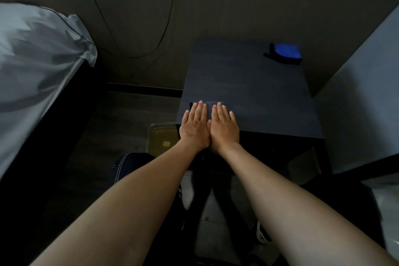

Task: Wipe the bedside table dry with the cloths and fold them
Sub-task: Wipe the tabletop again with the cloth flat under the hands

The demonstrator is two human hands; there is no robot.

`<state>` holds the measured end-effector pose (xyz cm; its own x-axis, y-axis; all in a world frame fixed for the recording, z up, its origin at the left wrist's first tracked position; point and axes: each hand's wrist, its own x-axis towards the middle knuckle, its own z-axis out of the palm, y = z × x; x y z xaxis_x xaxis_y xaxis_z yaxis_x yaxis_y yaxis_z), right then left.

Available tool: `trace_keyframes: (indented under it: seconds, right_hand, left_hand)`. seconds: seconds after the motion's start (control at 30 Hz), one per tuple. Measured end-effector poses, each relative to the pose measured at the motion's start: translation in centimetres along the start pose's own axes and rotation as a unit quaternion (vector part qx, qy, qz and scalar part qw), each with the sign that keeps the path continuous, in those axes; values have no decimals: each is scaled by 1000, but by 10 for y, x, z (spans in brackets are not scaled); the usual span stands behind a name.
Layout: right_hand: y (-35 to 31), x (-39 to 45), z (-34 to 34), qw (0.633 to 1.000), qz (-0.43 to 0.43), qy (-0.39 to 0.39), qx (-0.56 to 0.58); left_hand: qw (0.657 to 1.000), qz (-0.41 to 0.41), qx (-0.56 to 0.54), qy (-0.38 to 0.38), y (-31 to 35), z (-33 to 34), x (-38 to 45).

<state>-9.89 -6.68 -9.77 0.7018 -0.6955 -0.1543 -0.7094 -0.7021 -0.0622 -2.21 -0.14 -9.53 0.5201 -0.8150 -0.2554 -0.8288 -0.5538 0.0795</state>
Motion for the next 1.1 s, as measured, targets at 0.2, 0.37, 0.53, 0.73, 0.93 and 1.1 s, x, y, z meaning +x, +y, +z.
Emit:
trace_keyframes:
  seconds: [0.2, 0.37, 0.53, 0.73, 0.93, 1.1]
  right_hand:
    - [19, -1, 1, 1000, 19, -5, -8]
    - [20, 1, 0, 1000, 24, -7, -9]
    - [30, 26, -9, 999, 26, -25, -1]
    - [41, 72, -16, 999, 35, -26, 2]
    - [48, 136, -28, 999, 40, -11, 6]
    - [53, 196, -34, 999, 39, -1, 12]
  left_hand:
    - [1000, 11, 11, -1, 21, -1, 3]
    - [999, 29, 18, -1, 19, -2, 7]
    - [999, 34, 8, 2, 23, -10, 35]
    - [999, 34, 3, 7, 26, -18, 85]
    - [999, 37, 3, 19, 22, -34, 151]
    - [999, 36, 12, 24, 14, -46, 212]
